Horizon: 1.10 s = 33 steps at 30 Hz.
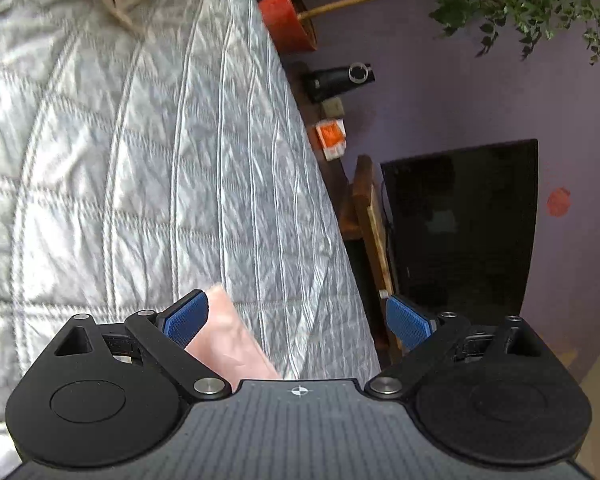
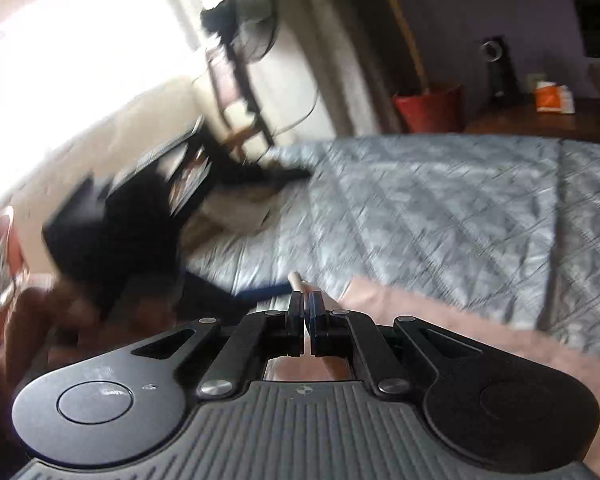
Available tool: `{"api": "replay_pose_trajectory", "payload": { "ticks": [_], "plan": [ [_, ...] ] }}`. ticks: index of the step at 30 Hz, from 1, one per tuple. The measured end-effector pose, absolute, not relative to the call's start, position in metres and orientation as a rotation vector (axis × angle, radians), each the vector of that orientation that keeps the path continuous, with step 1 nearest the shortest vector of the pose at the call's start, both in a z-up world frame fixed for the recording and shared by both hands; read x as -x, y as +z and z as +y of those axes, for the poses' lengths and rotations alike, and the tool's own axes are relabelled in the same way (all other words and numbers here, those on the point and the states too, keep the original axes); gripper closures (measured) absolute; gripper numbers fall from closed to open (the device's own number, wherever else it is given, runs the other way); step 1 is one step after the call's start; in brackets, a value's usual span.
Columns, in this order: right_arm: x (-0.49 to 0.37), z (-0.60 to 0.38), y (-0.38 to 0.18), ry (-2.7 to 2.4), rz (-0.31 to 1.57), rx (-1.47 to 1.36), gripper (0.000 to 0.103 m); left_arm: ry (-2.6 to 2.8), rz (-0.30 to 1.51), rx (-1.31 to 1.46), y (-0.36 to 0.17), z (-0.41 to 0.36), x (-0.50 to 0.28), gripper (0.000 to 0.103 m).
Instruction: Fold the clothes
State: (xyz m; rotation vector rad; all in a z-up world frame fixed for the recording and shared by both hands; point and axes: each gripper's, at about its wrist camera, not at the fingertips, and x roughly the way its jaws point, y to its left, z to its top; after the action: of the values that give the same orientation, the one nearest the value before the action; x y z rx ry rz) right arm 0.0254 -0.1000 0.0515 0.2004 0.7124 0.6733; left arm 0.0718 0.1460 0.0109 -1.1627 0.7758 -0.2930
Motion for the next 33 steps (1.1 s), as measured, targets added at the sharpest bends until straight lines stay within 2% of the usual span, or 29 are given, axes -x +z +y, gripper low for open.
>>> {"api": "replay_pose_trajectory", "payload": {
  "ticks": [2, 3, 6, 8, 9, 10, 12, 14, 16, 17, 20, 21, 22, 24, 29, 31, 33],
  "plan": [
    [-0.024, -0.09, 0.041, 0.718, 0.784, -0.157, 0.091, -0.29, 0.774, 1.166, 0.011, 0.147, -0.072, 0.005],
    [-0.023, -0.085, 0.036, 0.72, 0.81, -0.123, 0.084, -0.291, 0.779, 1.164, 0.011, 0.146, -0.072, 0.005],
    [-0.019, -0.085, 0.038, 0.768, 0.791, -0.132, 0.076, -0.296, 0.783, 1.15, 0.012, 0.144, -0.073, 0.005],
    [-0.018, -0.095, 0.044, 0.816, 0.75, -0.197, 0.05, -0.281, 0.775, 1.131, 0.015, 0.144, -0.072, 0.005],
    [-0.02, -0.101, 0.046, 0.797, 0.719, -0.222, 0.032, -0.264, 0.769, 1.117, 0.017, 0.146, -0.072, 0.005],
    [-0.021, -0.105, 0.048, 0.762, 0.701, -0.231, 0.03, -0.246, 0.764, 1.109, 0.018, 0.148, -0.071, 0.005],
    [-0.026, -0.115, 0.048, 0.653, 0.703, -0.232, 0.037, -0.22, 0.758, 1.109, 0.018, 0.153, -0.07, 0.005],
    [-0.032, -0.123, 0.044, 0.52, 0.719, -0.22, 0.051, -0.212, 0.764, 1.12, 0.016, 0.155, -0.071, 0.005],
    [-0.036, -0.124, 0.039, 0.422, 0.737, -0.166, 0.071, -0.208, 0.776, 1.101, 0.017, 0.153, -0.072, 0.005],
    [-0.036, -0.117, 0.039, 0.409, 0.738, -0.095, 0.072, -0.207, 0.782, 1.088, 0.018, 0.152, -0.072, 0.005],
    [-0.035, -0.093, 0.035, 0.431, 0.762, 0.043, 0.072, -0.181, 0.788, 1.01, 0.025, 0.147, -0.073, 0.005],
    [-0.038, -0.084, 0.029, 0.46, 0.807, 0.066, 0.067, -0.172, 0.784, 0.994, 0.027, 0.146, -0.073, 0.005],
    [-0.038, -0.076, 0.027, 0.471, 0.805, 0.095, 0.057, -0.165, 0.78, 0.985, 0.028, 0.146, -0.072, 0.005],
    [-0.037, -0.06, 0.025, 0.487, 0.78, 0.153, 0.047, -0.162, 0.782, 0.981, 0.028, 0.146, -0.072, 0.005],
    [-0.035, -0.08, 0.036, 0.481, 0.714, 0.065, 0.045, -0.169, 0.792, 0.977, 0.028, 0.142, -0.074, 0.005],
    [-0.03, -0.107, 0.043, 0.393, 0.673, 0.02, 0.036, -0.184, 0.791, 0.975, 0.03, 0.139, -0.073, 0.005],
    [-0.023, -0.144, 0.049, 0.269, 0.644, -0.055, 0.031, -0.206, 0.798, 0.959, 0.031, 0.133, -0.071, 0.005]
  ]
}}
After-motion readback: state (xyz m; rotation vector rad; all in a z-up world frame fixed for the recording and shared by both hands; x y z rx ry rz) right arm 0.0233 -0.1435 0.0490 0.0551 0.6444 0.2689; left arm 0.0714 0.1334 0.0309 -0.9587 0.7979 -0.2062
